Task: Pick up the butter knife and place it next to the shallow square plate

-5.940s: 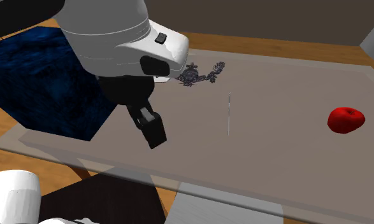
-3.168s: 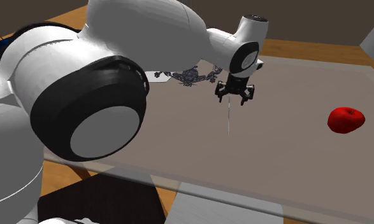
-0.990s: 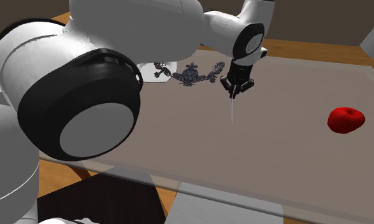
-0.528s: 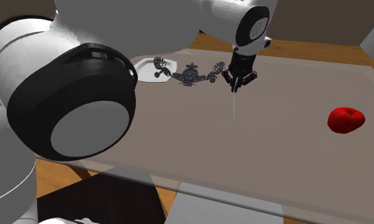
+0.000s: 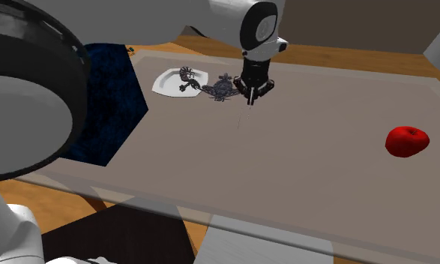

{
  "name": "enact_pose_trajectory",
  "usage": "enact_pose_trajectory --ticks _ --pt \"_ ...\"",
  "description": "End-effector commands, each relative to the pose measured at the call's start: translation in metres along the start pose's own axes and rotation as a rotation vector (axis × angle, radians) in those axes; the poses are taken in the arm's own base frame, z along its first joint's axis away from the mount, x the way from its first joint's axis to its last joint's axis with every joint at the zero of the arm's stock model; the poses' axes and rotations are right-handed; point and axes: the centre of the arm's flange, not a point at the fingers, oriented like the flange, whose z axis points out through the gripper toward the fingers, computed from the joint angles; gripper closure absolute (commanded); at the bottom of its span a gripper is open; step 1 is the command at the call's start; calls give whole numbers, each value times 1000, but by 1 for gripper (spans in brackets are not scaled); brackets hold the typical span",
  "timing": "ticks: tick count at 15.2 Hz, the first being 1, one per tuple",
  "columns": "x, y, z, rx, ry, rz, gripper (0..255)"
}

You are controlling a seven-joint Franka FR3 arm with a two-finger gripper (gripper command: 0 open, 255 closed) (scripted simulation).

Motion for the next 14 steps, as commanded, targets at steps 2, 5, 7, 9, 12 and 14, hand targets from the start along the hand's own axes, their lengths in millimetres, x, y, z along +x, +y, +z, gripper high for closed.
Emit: enact_pose_trajectory --ticks 2,5,7,9,12,14 --pt "-5 -42 -1 0 0 0 255" --pt "-9 -82 -2 0 0 0 255" --pt "-12 -108 -3 0 0 0 255" --pt "-15 -134 -4 0 0 0 255" --pt "-19 -174 -5 0 0 0 255" --pt "-22 -200 -6 0 0 0 255"
